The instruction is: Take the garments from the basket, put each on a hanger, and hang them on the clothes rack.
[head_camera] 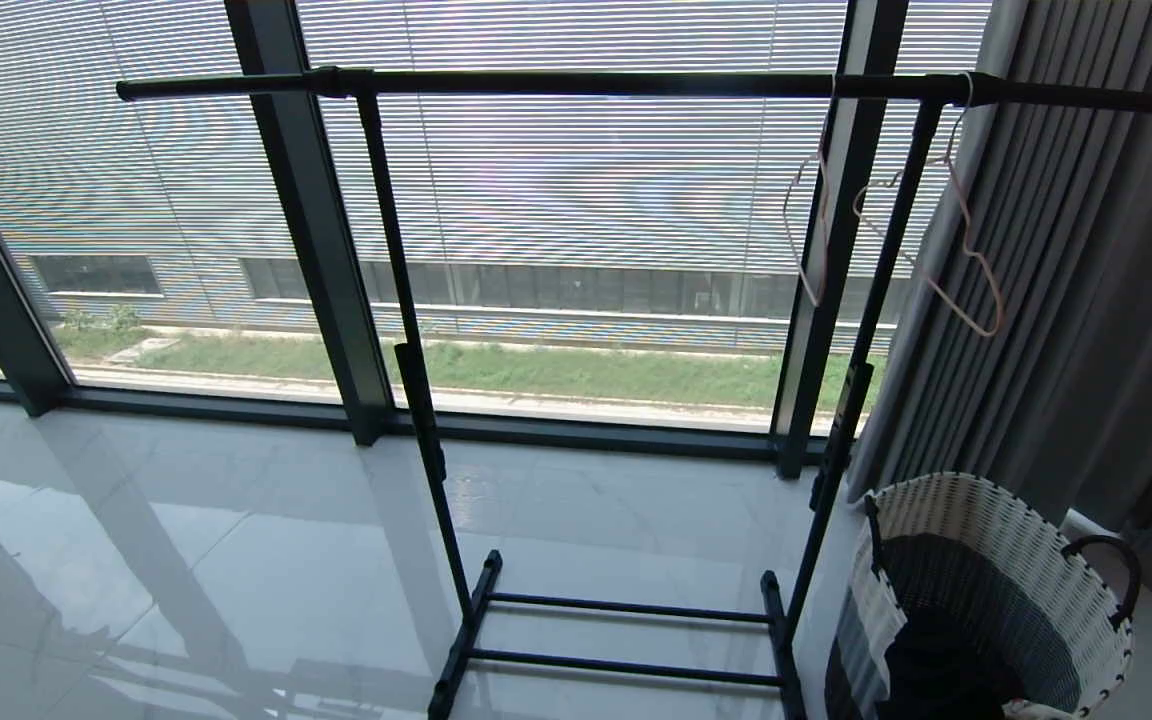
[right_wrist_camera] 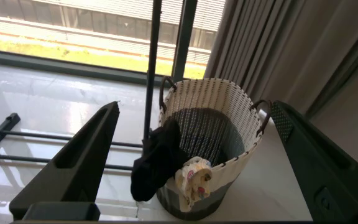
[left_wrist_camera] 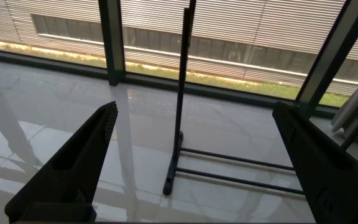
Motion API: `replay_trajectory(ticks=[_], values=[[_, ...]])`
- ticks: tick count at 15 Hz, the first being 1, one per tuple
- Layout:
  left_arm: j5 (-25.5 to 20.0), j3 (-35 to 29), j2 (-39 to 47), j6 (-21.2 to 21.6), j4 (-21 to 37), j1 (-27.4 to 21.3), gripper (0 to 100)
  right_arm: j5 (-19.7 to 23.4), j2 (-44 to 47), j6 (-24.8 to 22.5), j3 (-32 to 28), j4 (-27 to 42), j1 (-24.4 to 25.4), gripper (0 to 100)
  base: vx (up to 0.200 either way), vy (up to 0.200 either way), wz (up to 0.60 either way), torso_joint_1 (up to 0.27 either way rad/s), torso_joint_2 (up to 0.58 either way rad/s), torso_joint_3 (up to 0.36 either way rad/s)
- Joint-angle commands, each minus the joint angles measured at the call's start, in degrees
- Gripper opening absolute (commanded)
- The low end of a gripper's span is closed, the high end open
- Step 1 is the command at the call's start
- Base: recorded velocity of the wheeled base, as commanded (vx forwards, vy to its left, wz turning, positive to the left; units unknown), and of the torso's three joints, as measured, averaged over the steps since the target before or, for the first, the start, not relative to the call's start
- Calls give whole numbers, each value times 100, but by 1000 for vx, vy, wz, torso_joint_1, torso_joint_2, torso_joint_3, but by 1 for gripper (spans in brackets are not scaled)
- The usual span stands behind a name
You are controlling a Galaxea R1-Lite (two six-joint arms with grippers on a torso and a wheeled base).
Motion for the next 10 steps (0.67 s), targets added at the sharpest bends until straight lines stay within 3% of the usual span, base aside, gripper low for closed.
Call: replay_trajectory(ticks=[1,10], values=[[2,1,7,-7,4,3,100,4,0,2,0,3,0,100,0,0,0,0,0,0],[2,1,7,-7,-5,3,100,4,0,-7,0,3,0,100,0,0,0,0,0,0]])
